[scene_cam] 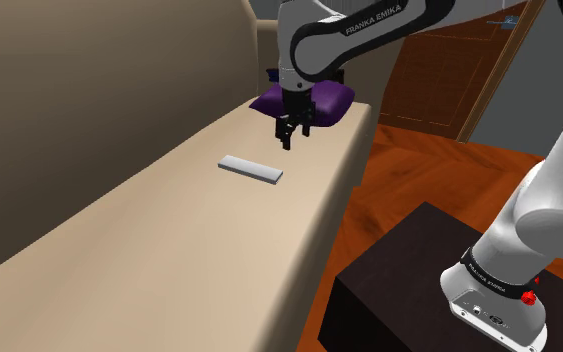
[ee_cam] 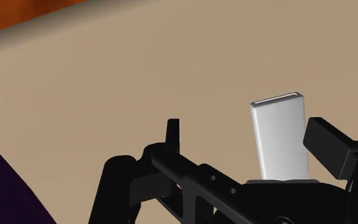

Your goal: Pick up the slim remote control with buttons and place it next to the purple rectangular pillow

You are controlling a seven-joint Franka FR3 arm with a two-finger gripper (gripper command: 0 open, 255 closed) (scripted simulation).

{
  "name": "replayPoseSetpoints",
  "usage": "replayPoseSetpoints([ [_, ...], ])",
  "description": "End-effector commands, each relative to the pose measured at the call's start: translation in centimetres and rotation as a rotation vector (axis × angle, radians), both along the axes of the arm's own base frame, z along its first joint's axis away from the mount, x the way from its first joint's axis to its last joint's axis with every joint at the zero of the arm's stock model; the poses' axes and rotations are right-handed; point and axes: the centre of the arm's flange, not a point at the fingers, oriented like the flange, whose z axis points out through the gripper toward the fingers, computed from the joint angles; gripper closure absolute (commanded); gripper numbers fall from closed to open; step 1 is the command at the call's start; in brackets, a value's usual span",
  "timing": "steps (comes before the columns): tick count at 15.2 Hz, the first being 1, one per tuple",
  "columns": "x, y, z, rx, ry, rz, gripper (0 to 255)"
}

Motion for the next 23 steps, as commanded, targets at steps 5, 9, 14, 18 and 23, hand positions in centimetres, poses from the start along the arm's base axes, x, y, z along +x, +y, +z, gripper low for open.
replayPoseSetpoints([
  [5, 4.8, 5.2, -3.4, 0.028, -0.007, 0.038, 0],
  [9, 7.9, 8.5, -5.5, 0.046, -0.011, 0.064, 0],
  [14, 9.4, 10.3, -7.6, 0.055, -0.013, 0.077, 0],
  [18, 9.4, 10.3, -9.7, 0.055, -0.013, 0.077, 0],
  [23, 9.4, 10.3, -10.5, 0.055, -0.013, 0.077, 0],
])
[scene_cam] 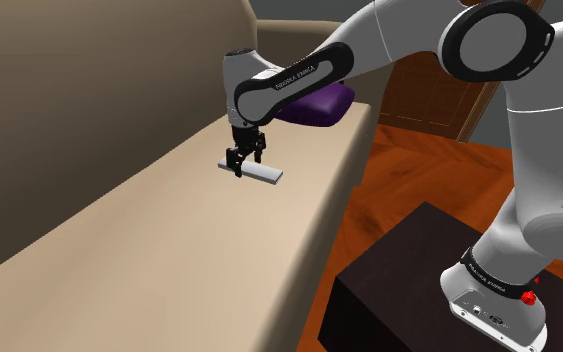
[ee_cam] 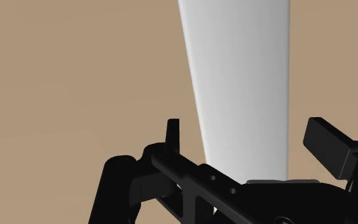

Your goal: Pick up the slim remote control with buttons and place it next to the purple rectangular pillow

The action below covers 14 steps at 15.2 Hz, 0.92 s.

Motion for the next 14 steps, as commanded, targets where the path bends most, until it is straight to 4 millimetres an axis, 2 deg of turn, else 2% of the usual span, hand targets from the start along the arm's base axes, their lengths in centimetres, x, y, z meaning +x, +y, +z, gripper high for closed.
replayPoseSetpoints([
  [1, 0.00, 0.00, -0.03, 0.000, 0.000, 0.000, 0],
  [4, 0.00, 0.00, -0.03, 0.000, 0.000, 0.000, 0],
  [5, 0.00, 0.00, -0.03, 0.000, 0.000, 0.000, 255],
  [14, 0.00, 0.00, -0.03, 0.000, 0.000, 0.000, 255],
])
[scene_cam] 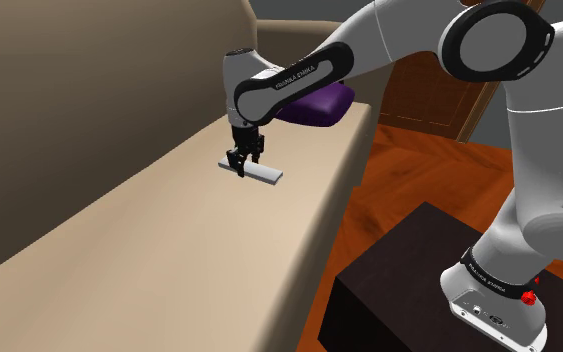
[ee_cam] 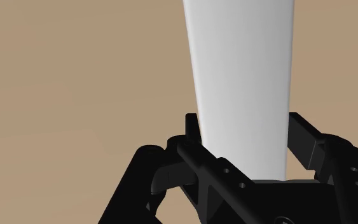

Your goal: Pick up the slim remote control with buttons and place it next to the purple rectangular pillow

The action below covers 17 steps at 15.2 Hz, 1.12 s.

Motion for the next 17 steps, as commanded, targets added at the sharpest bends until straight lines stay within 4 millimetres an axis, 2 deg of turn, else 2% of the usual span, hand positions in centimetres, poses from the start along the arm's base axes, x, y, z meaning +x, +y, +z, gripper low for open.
replayPoseSetpoints([
  [1, 0.0, 0.0, 0.4, -0.001, 0.002, 0.000, 255],
  [17, 0.0, 0.0, 8.9, -0.001, 0.002, 0.000, 255],
])
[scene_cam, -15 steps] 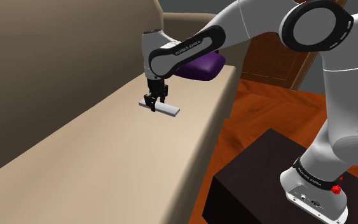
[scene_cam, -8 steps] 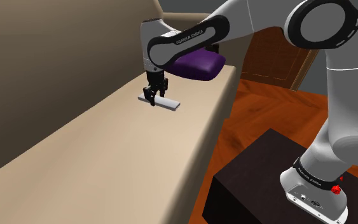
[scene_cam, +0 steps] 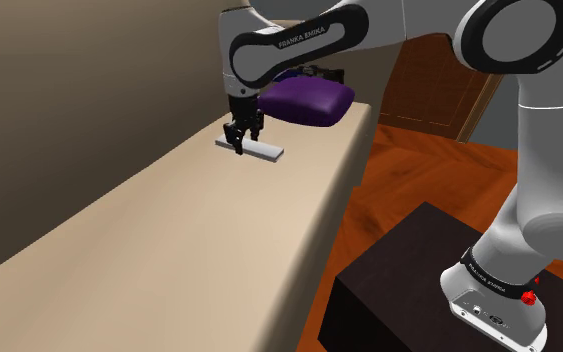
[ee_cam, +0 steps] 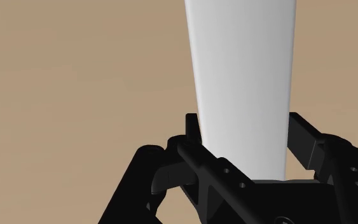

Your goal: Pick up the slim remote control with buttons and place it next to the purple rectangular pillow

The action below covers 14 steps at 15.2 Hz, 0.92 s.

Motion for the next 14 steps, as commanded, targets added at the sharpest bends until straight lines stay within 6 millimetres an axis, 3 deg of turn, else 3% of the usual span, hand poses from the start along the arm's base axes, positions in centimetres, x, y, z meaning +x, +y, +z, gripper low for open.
replayPoseSetpoints([
  [1, 0.0, 0.1, 1.1, 0.000, 0.000, 0.000, 255],
  [14, 0.0, 0.1, 8.0, 0.000, 0.000, 0.000, 255],
])
